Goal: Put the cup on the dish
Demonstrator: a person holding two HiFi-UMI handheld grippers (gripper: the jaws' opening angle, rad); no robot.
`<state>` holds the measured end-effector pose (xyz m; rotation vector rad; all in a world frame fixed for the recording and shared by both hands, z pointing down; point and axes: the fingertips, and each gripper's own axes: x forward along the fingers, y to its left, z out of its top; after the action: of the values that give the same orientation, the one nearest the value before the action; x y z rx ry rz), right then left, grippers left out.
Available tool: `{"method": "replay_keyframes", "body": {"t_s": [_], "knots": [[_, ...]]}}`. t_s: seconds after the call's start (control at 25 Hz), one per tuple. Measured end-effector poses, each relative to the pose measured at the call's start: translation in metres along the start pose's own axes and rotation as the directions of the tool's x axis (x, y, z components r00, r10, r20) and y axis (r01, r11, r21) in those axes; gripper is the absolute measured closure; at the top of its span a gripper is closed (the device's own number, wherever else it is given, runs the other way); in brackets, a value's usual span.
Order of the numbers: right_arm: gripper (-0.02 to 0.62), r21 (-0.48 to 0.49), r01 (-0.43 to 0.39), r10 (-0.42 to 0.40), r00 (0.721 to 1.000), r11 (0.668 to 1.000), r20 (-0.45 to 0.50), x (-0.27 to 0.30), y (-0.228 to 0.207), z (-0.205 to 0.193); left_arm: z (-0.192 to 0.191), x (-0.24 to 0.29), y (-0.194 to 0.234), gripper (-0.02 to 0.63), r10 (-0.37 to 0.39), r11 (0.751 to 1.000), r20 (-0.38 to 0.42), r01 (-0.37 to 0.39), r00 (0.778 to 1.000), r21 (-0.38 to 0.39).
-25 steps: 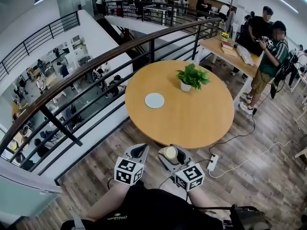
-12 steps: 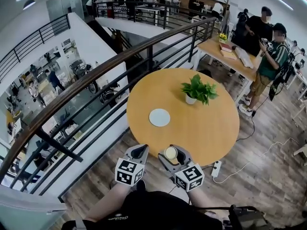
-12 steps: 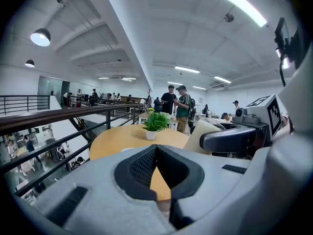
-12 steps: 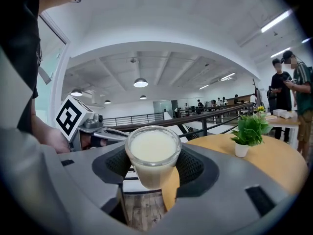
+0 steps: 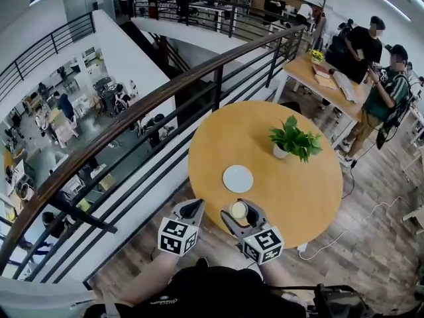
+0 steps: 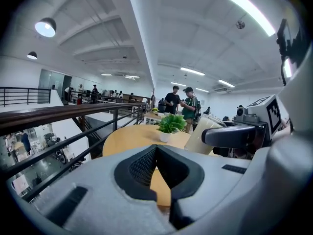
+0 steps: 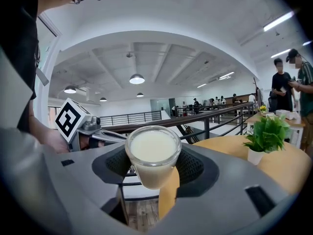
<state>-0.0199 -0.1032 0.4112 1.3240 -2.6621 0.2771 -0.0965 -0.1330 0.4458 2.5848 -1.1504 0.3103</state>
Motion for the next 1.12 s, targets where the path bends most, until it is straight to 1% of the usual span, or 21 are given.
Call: {"method": "replay_keyframes", "body": {"t_s": [0.16, 0.36, 0.68, 0.84, 1.0, 1.12], "knots": [[0.336, 0.004, 0.040, -0.040, 0.999, 0.999, -0.006, 0.012, -0.007, 0.001, 0.005, 0.006, 0.018, 0.611, -0.018, 1.000, 0.001, 0.018, 1.000, 0.005], [0.336, 0.013, 0.065, -0.065, 0.998, 0.998, -0.013, 0.017, -0.013, -0.002, 0.002, 0.013, 0.018, 0.611, -0.047, 0.999, -0.006, 0.047, 0.999, 0.004], [0.336, -0.012, 0.050, -0.049, 0.998, 0.999, 0.029, 0.020, -0.030, 0.018, 0.022, 0.031, 0.009, 0.611, -0.047, 0.998, 0.007, 0.047, 0.999, 0.046], [0.336, -0.035, 0.023, -0.022, 0.999, 0.999, 0.026, 0.017, -0.036, 0.017, 0.023, 0.043, 0.000, 0.611, -0.036, 0.999, 0.006, 0.036, 0.999, 0.040], [0.336, -0.028, 0.027, -0.026, 0.999, 0.999, 0.020, 0.006, -0.053, 0.013, 0.026, 0.056, -0.018, 0.612, -0.045, 0.998, -0.003, 0.045, 0.999, 0.047], [0.336, -0.026, 0.027, -0.026, 0.999, 0.999, 0.018, 0.000, -0.063, 0.011, 0.027, 0.064, -0.025, 0.611, -0.037, 0.998, -0.007, 0.037, 0.999, 0.054]]}}
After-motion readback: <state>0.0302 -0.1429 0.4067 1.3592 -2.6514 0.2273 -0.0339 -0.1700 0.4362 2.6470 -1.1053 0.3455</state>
